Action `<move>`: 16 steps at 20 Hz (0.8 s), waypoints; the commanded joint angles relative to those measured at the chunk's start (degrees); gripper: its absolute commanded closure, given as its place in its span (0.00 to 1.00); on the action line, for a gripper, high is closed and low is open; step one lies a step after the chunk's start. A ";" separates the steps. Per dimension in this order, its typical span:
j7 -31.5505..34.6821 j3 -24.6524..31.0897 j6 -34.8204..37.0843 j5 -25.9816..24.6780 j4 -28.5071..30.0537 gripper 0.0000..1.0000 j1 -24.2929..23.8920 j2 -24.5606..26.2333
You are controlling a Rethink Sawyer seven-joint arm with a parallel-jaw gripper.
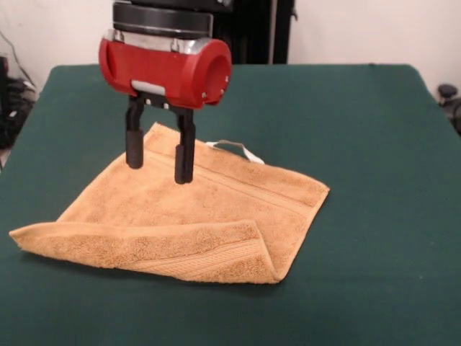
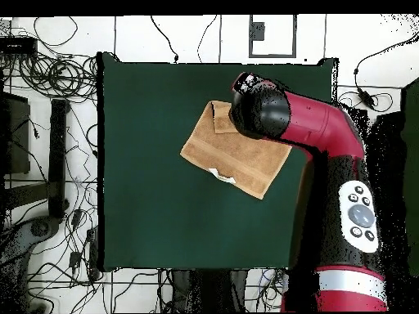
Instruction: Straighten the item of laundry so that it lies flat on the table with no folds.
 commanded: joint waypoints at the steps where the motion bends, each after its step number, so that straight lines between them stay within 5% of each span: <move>1: 18.91 -2.01 -2.94 4.73 6.15 0.00 5.12 5.63; 16: 18.86 -2.35 -8.35 9.37 8.22 0.00 6.80 9.65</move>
